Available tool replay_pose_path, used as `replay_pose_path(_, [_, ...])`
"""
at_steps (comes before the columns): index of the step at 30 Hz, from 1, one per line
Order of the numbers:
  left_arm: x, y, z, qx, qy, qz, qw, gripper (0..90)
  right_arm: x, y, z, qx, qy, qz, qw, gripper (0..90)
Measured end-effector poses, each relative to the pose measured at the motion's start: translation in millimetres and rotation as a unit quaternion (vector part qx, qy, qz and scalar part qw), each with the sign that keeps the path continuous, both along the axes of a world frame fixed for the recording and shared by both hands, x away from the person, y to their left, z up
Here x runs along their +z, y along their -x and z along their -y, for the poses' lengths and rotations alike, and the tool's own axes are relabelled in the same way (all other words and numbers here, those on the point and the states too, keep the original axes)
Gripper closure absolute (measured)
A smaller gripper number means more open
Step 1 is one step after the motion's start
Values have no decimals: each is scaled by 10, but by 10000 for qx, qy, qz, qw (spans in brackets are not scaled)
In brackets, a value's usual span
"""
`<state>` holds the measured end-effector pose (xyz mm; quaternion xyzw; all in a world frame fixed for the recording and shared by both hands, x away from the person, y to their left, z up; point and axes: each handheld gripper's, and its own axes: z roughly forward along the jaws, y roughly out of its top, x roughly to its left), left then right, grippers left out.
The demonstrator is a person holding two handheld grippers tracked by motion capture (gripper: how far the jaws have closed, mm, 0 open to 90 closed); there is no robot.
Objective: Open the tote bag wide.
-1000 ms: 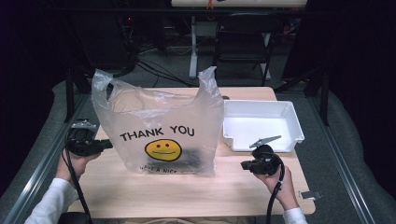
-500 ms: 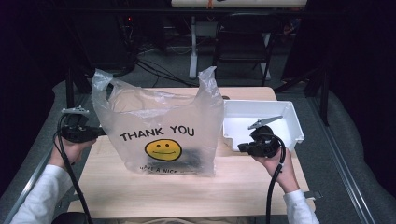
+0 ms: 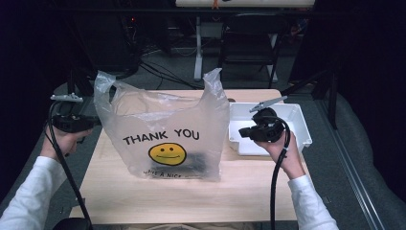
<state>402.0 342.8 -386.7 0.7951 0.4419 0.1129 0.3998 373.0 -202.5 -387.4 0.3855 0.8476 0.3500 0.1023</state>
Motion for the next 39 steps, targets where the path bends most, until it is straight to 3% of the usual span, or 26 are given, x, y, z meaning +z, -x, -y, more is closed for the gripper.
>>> replay_pose_path(15, [438, -128, 50, -199, 118, 305, 9993, 900, 410, -159, -102, 157, -155, 268, 9994, 895])
replay_pose_path(26, [612, -151, 122, -439, 266, 394, 9979, 900, 629, -207, -170, 280, -334, 411, 9982, 895])
replay_pose_path(30, [688, -161, 162, -598, 518, 406, 9960, 900, 738, -228, -207, 317, -495, 500, 9970, 895])
replay_pose_path(36, [717, -172, 235, -702, 461, 409, 9956, 900, 838, -242, -284, 432, -601, 612, 9954, 895])
replay_pose_path(39, [750, -175, 246, -749, 529, 422, 9949, 900, 922, -236, -337, 510, -694, 660, 9941, 895])
